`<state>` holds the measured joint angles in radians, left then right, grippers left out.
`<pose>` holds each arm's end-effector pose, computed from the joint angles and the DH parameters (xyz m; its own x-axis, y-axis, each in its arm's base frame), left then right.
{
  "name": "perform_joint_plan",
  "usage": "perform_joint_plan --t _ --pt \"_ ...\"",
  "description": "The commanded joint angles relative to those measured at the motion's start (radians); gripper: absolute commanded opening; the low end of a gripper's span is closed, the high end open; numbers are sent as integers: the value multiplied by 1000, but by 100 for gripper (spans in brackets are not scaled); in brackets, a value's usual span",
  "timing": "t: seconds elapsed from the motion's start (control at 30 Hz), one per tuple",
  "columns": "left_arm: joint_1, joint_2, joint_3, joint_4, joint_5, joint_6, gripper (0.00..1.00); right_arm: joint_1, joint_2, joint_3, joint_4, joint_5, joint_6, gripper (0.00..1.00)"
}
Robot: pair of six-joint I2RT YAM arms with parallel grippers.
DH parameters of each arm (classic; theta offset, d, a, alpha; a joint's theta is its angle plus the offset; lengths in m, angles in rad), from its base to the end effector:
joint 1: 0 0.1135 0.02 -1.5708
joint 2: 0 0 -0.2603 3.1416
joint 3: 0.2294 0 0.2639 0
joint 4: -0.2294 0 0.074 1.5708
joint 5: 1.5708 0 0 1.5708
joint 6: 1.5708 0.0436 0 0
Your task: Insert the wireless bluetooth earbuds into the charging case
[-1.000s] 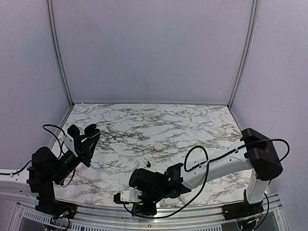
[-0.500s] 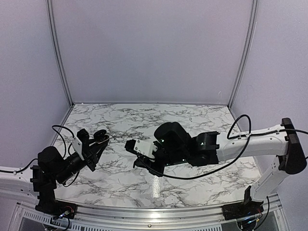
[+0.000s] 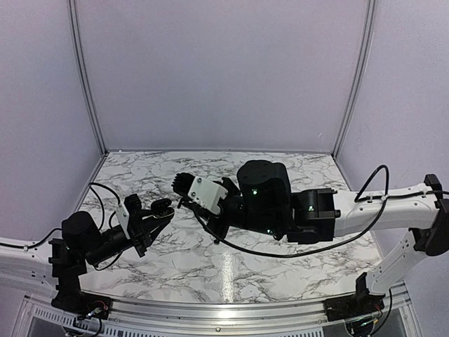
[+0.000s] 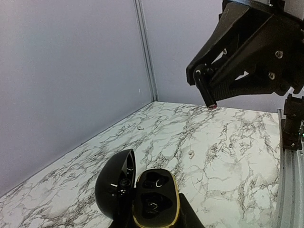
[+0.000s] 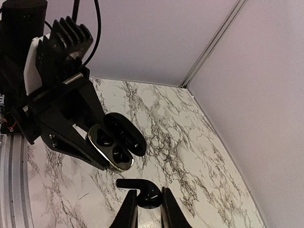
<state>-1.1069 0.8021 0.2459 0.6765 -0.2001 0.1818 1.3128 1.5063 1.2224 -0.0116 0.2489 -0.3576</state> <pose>0.0994 -0.1793 0.2299 0.1953 0.0056 -0.9807 0.7655 0.6242 0.1560 0.1068 0.3627 0.3250 0.2374 -0.4301 -0.8710 -0.8475 0.3465 -0.4021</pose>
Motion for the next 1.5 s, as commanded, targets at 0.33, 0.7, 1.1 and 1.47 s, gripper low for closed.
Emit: perform_joint_plan --t 0.33,0.7,1.1,1.47 --pt "4 39 79 41 191 -39 0 90 59 78 81 182 -189 11" --pt "4 81 107 42 215 -57 0 133 93 80 109 243 -250 12" --pt "4 82 109 47 206 -58 0 156 140 97 121 335 -279 12" --pt "4 84 105 54 177 -55 0 181 170 101 160 397 -327 12"
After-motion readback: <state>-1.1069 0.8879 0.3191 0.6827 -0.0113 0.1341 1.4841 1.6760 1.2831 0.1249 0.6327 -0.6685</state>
